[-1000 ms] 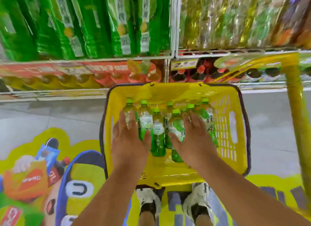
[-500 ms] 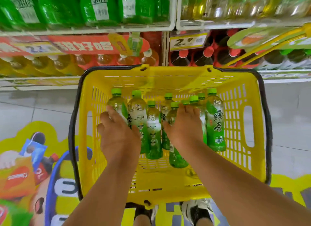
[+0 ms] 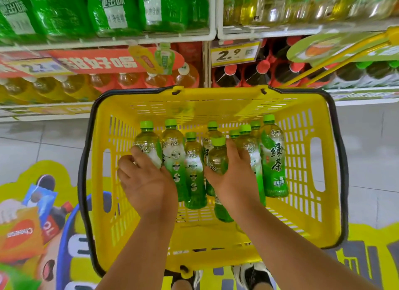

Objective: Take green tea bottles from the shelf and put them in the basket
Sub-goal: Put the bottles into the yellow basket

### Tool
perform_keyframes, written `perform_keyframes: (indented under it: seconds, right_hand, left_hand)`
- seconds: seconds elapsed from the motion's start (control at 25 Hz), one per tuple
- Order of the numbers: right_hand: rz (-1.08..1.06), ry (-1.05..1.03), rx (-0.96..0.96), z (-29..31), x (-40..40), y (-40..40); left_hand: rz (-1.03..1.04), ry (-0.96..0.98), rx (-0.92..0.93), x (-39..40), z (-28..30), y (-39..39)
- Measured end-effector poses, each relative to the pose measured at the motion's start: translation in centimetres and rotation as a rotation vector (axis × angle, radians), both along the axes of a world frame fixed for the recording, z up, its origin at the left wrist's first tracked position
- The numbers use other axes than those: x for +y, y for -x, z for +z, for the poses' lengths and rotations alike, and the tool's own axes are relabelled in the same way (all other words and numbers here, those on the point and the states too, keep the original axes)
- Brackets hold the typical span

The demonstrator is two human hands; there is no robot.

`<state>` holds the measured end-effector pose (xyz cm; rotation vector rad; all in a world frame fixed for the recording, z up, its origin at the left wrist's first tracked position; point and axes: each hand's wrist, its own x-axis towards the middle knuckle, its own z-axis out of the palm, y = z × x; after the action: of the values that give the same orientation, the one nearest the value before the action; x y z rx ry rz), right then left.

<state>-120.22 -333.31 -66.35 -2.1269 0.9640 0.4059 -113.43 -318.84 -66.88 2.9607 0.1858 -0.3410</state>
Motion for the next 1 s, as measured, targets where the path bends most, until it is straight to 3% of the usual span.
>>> perform_keyframes:
  seconds: [0.28,0.56,0.72,1.0]
  right_hand:
    - [-0.337,-0.255,-0.114,-0.3,0.2,2.1]
    - [-0.297,-0.300,-0.067,-2.1,1.1,2.5]
    - [-0.223,-0.323,-0.007,-2.9,1.4,2.6]
    - [-0.307,-0.353,-0.019,-1.0,0.6,3.0]
  left_hand:
    - [0.077,0.145,0.076,0.6,-0.2,0.7]
    - [0.172,0.404,0.078,2.1,-0.3,1.4]
    - [0.190,0.461,0.102,2.7,0.3,1.9]
    - [0.206,0.512,0.217,3.3,3.5,2.6]
